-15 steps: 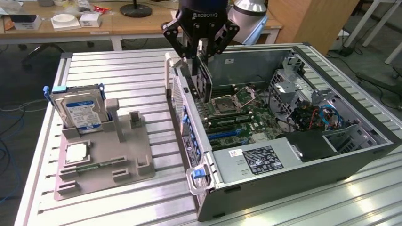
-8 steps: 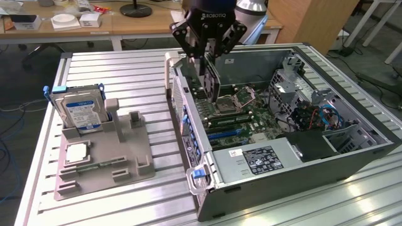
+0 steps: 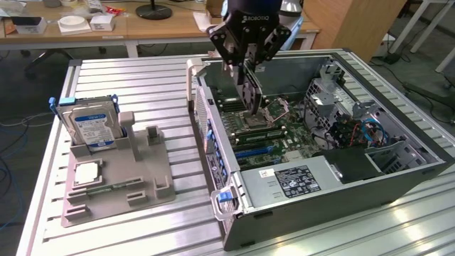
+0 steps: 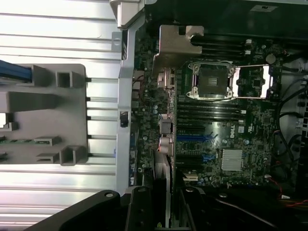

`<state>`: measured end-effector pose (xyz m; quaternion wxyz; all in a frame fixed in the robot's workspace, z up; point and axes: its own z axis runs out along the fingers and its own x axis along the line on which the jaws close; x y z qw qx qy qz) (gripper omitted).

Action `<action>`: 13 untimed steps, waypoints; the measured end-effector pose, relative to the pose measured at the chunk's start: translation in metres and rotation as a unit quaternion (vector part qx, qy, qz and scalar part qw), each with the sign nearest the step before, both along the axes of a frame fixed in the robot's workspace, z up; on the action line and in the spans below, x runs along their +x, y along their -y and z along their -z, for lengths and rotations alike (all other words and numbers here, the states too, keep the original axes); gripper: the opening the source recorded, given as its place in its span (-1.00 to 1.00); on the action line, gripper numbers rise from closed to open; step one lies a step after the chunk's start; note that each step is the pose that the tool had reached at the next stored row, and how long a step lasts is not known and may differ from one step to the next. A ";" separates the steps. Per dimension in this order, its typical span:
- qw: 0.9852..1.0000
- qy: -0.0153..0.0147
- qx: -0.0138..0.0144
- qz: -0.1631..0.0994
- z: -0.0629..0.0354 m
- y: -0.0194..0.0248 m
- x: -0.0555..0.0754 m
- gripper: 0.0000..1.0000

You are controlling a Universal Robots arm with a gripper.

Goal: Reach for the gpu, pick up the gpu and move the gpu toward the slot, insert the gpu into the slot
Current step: 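Pick up the gpu and move the gpu toward the slot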

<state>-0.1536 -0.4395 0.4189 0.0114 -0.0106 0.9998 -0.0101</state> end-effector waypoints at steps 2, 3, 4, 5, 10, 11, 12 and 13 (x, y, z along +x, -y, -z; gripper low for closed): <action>1.000 0.000 0.000 0.000 0.0003 -0.0001 0.005 -0.47; 1.000 0.000 0.000 0.000 0.0004 -0.0002 0.007 -0.47; 1.000 0.000 0.000 0.000 0.0004 -0.0002 0.010 -0.47; 1.000 0.000 0.000 0.000 0.0005 -0.0003 0.012 -0.47; 1.000 0.001 0.000 0.000 0.0012 -0.0005 0.022 -0.47; 1.000 0.001 0.000 0.000 0.0013 -0.0006 0.025 -0.47; 1.000 0.001 0.000 0.000 0.0015 -0.0006 0.027 -0.47; 1.000 0.001 0.000 0.000 0.0016 -0.0007 0.029 -0.47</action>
